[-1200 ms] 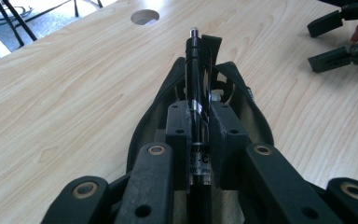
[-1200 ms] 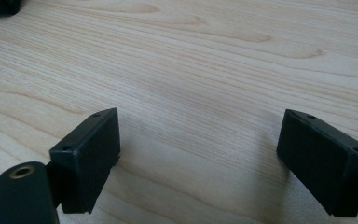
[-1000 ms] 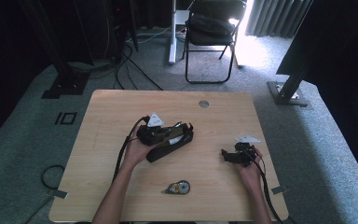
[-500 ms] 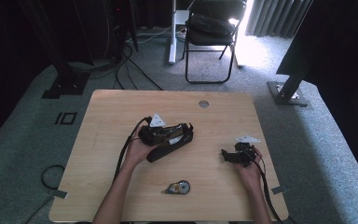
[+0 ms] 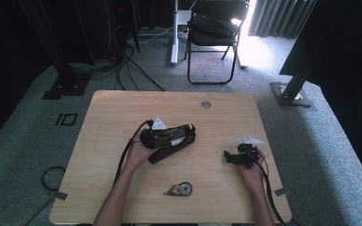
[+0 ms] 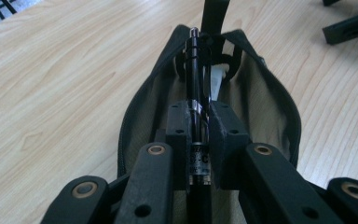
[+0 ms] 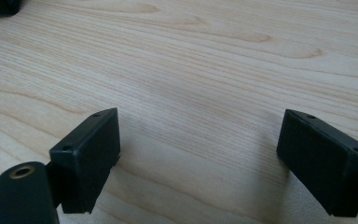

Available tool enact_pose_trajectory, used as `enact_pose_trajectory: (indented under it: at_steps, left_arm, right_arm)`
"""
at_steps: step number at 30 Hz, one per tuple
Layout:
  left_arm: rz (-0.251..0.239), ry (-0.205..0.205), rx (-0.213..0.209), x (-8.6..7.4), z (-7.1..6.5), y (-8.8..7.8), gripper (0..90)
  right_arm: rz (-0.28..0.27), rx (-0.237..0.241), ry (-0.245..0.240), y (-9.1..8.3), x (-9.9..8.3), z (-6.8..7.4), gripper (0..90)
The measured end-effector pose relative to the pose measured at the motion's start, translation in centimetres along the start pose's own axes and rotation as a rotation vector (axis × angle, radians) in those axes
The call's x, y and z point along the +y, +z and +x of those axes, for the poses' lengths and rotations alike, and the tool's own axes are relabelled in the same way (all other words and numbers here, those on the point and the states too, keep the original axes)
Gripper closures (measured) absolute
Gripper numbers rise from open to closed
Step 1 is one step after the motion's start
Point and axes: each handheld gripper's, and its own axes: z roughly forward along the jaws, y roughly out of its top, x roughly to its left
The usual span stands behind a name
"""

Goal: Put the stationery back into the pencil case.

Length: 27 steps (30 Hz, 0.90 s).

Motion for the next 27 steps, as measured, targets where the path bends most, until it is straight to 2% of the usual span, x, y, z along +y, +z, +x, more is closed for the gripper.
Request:
enact_pose_trajectory:
  at_steps: [9, 19, 27]
  left_arm:
    - [0.021, 0.007, 0.006, -0.11, -0.09, 0.26, 79.1]
    - [0.047, -0.008, 0.018, -0.54, 0.17, 0.61, 78.6]
    - [0.042, -0.017, 0.009, -0.59, 0.07, 0.51, 70.3]
  right_arm:
    - [0.0, 0.0, 0.0, 0.0, 0.0, 0.0, 13.2]
    - [0.0, 0.0, 0.0, 0.0, 0.0, 0.0, 13.2]
    - [0.0, 0.0, 0.0, 0.0, 0.0, 0.0, 13.2]
